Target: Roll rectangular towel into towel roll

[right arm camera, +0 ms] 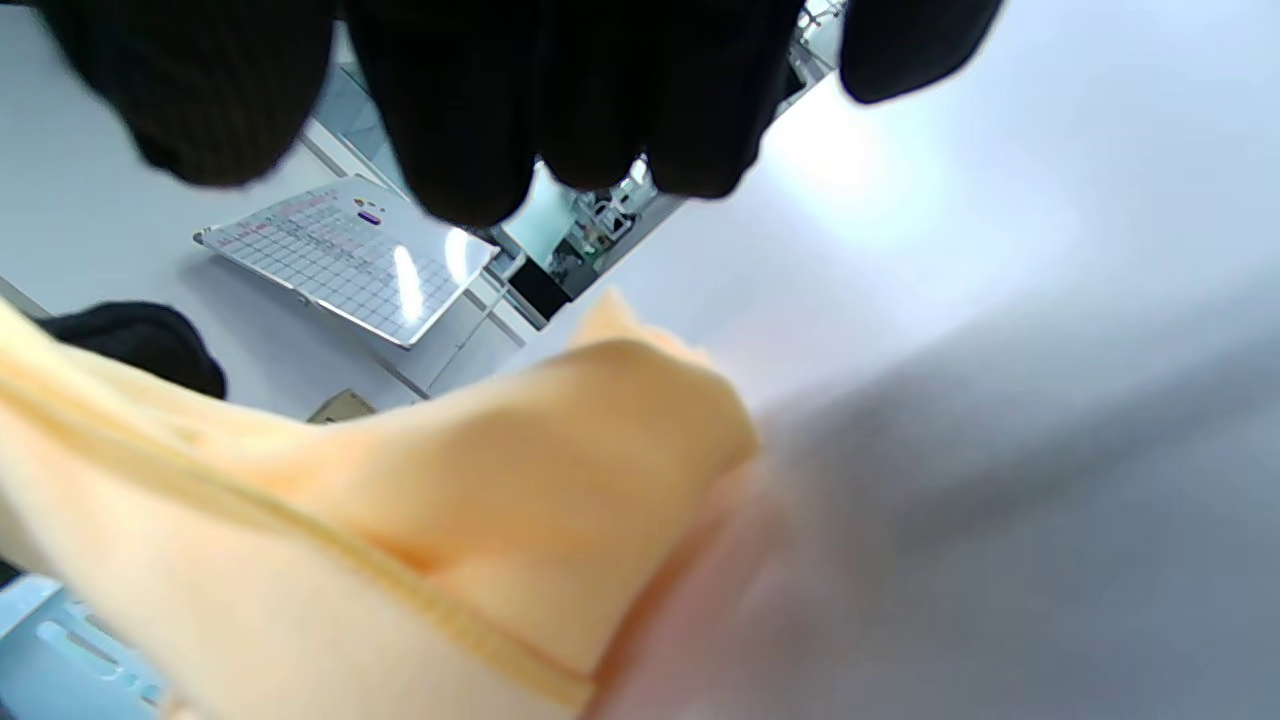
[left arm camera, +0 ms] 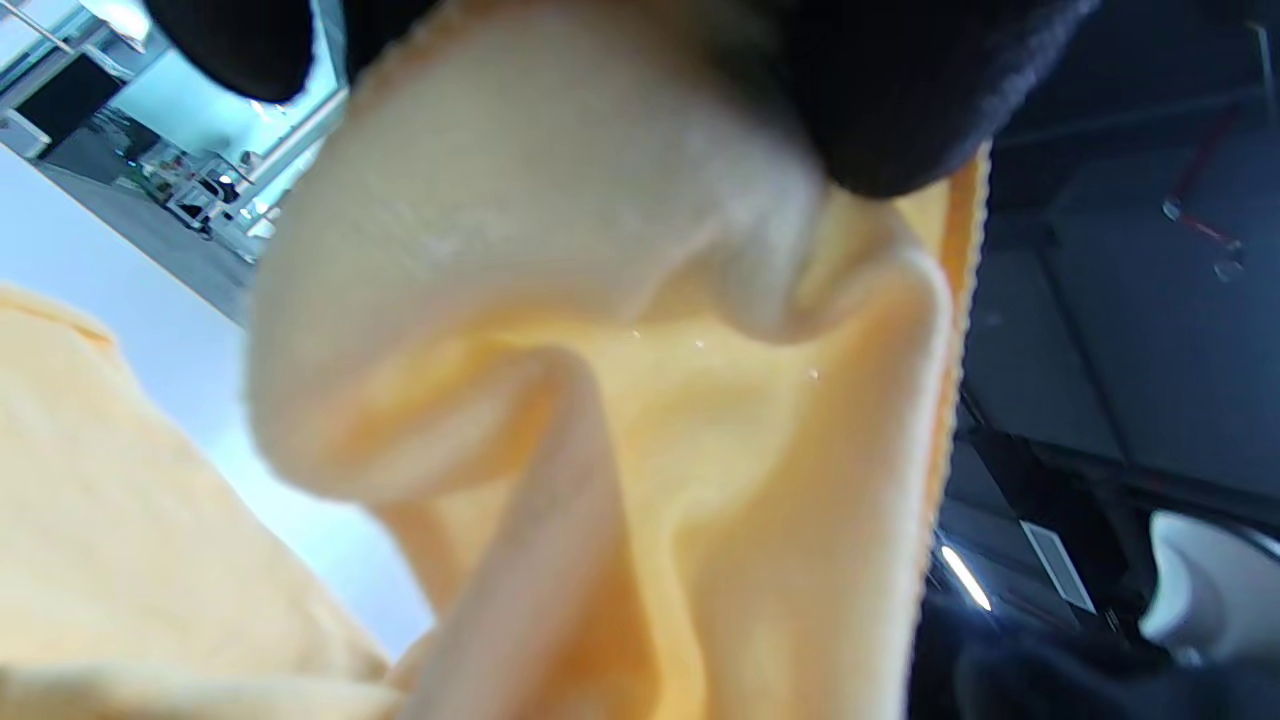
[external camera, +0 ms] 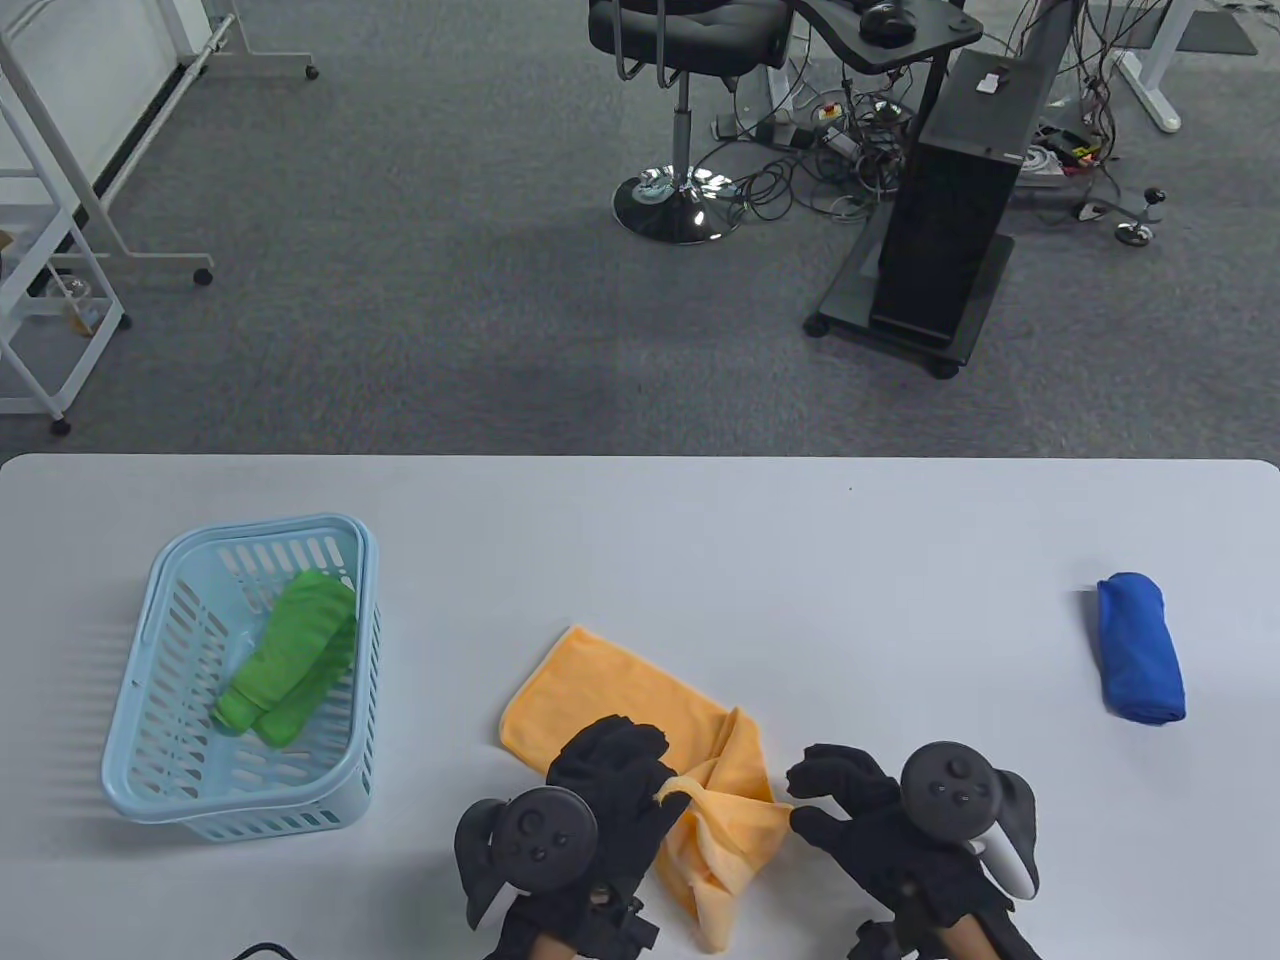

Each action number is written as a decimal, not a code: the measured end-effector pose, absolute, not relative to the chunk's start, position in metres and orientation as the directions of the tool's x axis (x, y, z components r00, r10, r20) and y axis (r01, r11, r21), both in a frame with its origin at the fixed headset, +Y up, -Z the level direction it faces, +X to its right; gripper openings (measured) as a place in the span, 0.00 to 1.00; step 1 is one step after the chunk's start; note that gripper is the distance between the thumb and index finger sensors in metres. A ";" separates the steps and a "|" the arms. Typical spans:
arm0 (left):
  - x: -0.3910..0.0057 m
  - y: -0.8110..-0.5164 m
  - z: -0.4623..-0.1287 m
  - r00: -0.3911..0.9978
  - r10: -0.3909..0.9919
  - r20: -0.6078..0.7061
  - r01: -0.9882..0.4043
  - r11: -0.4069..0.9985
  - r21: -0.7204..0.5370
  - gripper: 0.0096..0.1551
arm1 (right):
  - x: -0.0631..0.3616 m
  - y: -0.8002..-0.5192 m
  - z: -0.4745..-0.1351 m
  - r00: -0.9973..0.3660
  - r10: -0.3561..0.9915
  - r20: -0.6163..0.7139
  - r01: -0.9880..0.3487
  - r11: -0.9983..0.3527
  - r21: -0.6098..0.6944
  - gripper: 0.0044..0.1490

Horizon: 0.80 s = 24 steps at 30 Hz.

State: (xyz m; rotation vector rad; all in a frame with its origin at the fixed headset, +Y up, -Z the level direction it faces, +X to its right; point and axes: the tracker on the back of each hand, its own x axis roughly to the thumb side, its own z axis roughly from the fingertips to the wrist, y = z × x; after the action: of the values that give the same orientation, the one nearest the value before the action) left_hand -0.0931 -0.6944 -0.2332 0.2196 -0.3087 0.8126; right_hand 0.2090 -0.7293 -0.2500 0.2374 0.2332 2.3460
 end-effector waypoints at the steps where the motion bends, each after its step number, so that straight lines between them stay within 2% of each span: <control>1: -0.093 -0.692 -0.234 0.638 0.687 0.349 -0.751 0.654 0.086 0.25 | 0.208 -0.729 -0.249 -0.713 0.693 0.109 -0.657 -0.714 0.243 0.36; 3: -0.091 -0.684 -0.240 0.606 0.719 0.341 -0.782 0.617 0.087 0.25 | 0.203 -0.731 -0.247 -0.756 0.642 0.131 -0.592 -0.755 0.282 0.35; 7: -0.069 -0.650 -0.255 0.569 0.751 0.335 -0.796 0.605 -0.006 0.26 | 0.195 -0.740 -0.246 -0.831 0.541 0.128 -0.468 -0.804 0.367 0.49; 10: -0.046 -0.615 -0.259 0.524 0.747 0.409 -0.809 0.586 -0.036 0.27 | 0.191 -0.748 -0.247 -0.805 0.583 0.110 -0.496 -0.763 0.414 0.52; 12: -0.033 -0.592 -0.261 0.460 0.759 0.460 -0.832 0.550 -0.075 0.27 | 0.187 -0.754 -0.246 -0.824 0.560 0.089 -0.451 -0.742 0.497 0.54; 15: -0.022 -0.553 -0.262 0.286 0.810 0.513 -0.882 0.432 -0.190 0.27 | 0.189 -0.753 -0.246 -0.855 0.510 0.096 -0.423 -0.792 0.442 0.57; 18: -0.033 -0.525 -0.264 0.159 0.830 0.535 -0.928 0.310 -0.205 0.28 | 0.199 -0.746 -0.247 -0.812 0.580 0.057 -0.518 -0.763 0.387 0.61; 20: -0.047 -0.518 -0.265 0.129 0.838 0.530 -0.945 0.267 -0.191 0.28 | 0.204 -0.744 -0.248 -0.780 0.625 0.040 -0.573 -0.738 0.358 0.65; 24: -0.085 -0.529 -0.263 0.146 0.857 0.495 -0.966 0.231 -0.116 0.28 | 0.198 -0.752 -0.251 -0.807 0.584 0.086 -0.522 -0.775 0.356 0.73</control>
State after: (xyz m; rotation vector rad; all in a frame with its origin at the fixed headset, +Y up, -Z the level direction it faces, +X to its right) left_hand -0.0849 -0.5287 -0.2628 0.2526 -0.5178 1.3321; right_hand 0.1980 -0.7520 -0.2507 0.2563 0.4243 2.4940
